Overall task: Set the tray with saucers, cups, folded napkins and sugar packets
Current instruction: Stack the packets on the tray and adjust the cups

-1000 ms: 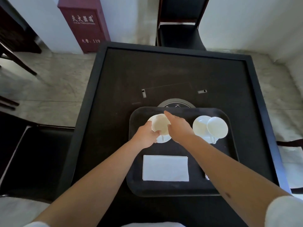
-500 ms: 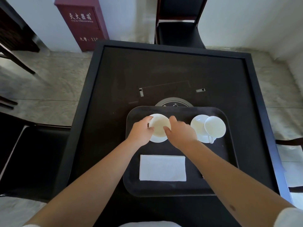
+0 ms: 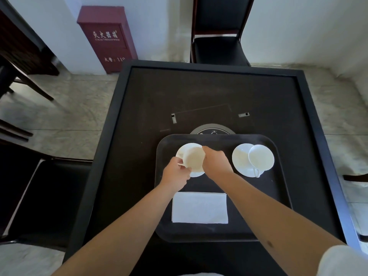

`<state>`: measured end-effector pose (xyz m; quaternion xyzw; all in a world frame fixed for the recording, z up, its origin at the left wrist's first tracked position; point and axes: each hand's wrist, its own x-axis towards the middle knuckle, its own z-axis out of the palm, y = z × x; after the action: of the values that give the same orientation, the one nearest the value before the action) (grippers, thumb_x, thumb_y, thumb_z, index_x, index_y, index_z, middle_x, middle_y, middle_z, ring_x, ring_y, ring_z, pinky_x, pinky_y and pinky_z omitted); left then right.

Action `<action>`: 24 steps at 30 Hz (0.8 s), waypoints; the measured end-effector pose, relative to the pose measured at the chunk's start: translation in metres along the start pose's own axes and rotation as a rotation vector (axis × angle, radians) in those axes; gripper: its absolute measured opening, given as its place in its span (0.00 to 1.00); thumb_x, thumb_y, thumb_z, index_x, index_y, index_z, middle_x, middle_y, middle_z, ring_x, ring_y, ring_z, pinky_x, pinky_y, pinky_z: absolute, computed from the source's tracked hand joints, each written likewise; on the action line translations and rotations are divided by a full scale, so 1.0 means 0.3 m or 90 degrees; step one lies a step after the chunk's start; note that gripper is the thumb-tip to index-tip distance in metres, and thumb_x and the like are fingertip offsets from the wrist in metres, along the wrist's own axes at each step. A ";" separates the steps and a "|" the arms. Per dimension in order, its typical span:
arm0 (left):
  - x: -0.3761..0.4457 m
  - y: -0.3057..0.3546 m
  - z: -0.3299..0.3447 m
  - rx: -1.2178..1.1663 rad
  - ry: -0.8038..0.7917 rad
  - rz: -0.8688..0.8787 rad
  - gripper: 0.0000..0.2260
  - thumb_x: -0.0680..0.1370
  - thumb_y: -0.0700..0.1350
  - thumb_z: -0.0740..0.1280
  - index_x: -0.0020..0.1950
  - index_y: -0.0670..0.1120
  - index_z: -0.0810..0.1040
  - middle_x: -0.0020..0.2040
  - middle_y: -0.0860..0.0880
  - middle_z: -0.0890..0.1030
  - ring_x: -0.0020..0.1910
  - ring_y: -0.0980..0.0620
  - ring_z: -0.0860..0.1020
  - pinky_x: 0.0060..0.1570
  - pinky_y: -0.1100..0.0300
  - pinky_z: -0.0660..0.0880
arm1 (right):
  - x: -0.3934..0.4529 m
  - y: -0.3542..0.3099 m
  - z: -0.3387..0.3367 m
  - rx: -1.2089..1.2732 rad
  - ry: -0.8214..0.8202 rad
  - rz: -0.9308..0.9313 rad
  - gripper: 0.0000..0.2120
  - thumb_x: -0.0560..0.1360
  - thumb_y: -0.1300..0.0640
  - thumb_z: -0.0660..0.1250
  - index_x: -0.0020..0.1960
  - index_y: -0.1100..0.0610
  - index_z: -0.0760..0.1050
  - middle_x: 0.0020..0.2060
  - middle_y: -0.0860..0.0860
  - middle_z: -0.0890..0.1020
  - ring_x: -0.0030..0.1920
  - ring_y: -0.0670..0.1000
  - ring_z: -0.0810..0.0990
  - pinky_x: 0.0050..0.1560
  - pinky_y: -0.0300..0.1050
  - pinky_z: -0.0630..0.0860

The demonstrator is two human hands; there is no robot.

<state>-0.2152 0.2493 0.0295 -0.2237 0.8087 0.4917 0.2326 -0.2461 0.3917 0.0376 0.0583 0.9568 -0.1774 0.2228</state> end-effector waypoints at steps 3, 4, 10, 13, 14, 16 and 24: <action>0.012 0.007 -0.008 -0.097 0.017 -0.015 0.12 0.79 0.39 0.67 0.57 0.53 0.70 0.53 0.49 0.78 0.45 0.50 0.82 0.31 0.66 0.77 | -0.026 0.019 0.002 0.124 0.026 0.027 0.19 0.80 0.61 0.56 0.69 0.54 0.71 0.56 0.56 0.81 0.51 0.56 0.81 0.51 0.51 0.81; 0.014 0.010 -0.013 -0.108 0.023 -0.013 0.12 0.79 0.39 0.67 0.57 0.54 0.71 0.53 0.49 0.78 0.45 0.50 0.83 0.31 0.66 0.77 | -0.030 0.025 0.000 0.162 0.023 0.038 0.19 0.79 0.61 0.55 0.68 0.55 0.73 0.55 0.56 0.82 0.49 0.55 0.82 0.49 0.50 0.81; 0.033 -0.001 -0.026 -0.059 0.091 0.054 0.10 0.81 0.41 0.65 0.61 0.50 0.77 0.58 0.48 0.80 0.53 0.46 0.81 0.40 0.61 0.80 | -0.023 0.049 -0.005 0.195 -0.019 0.055 0.10 0.76 0.64 0.61 0.50 0.60 0.82 0.42 0.55 0.84 0.41 0.56 0.84 0.47 0.52 0.82; 0.033 0.004 -0.042 -0.048 0.045 0.089 0.13 0.81 0.42 0.65 0.65 0.51 0.78 0.59 0.50 0.80 0.56 0.47 0.79 0.49 0.55 0.81 | -0.018 0.054 0.007 0.223 -0.031 0.062 0.09 0.76 0.62 0.65 0.56 0.58 0.78 0.45 0.55 0.84 0.41 0.54 0.84 0.47 0.52 0.83; 0.033 0.006 -0.047 -0.033 0.024 0.107 0.14 0.80 0.42 0.67 0.65 0.52 0.78 0.59 0.52 0.80 0.57 0.48 0.78 0.54 0.51 0.80 | -0.019 0.053 0.010 0.247 -0.028 0.072 0.11 0.76 0.62 0.67 0.59 0.55 0.75 0.46 0.54 0.83 0.40 0.53 0.84 0.45 0.50 0.83; 0.032 0.007 -0.054 -0.002 -0.009 0.139 0.16 0.79 0.41 0.69 0.66 0.53 0.77 0.58 0.55 0.79 0.57 0.50 0.76 0.59 0.47 0.78 | -0.022 0.050 0.014 0.280 -0.019 0.080 0.16 0.77 0.60 0.68 0.62 0.50 0.71 0.47 0.52 0.82 0.37 0.50 0.84 0.41 0.45 0.83; 0.030 -0.006 -0.049 0.043 -0.011 0.131 0.23 0.80 0.40 0.67 0.74 0.51 0.70 0.70 0.50 0.74 0.68 0.46 0.72 0.65 0.45 0.73 | -0.029 0.049 0.017 0.313 -0.022 0.098 0.15 0.77 0.59 0.68 0.61 0.48 0.71 0.47 0.52 0.82 0.34 0.48 0.84 0.33 0.38 0.81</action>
<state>-0.2235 0.2341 0.0288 -0.1276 0.8413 0.4876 0.1956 -0.2334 0.4032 0.0325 0.1807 0.8736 -0.3883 0.2310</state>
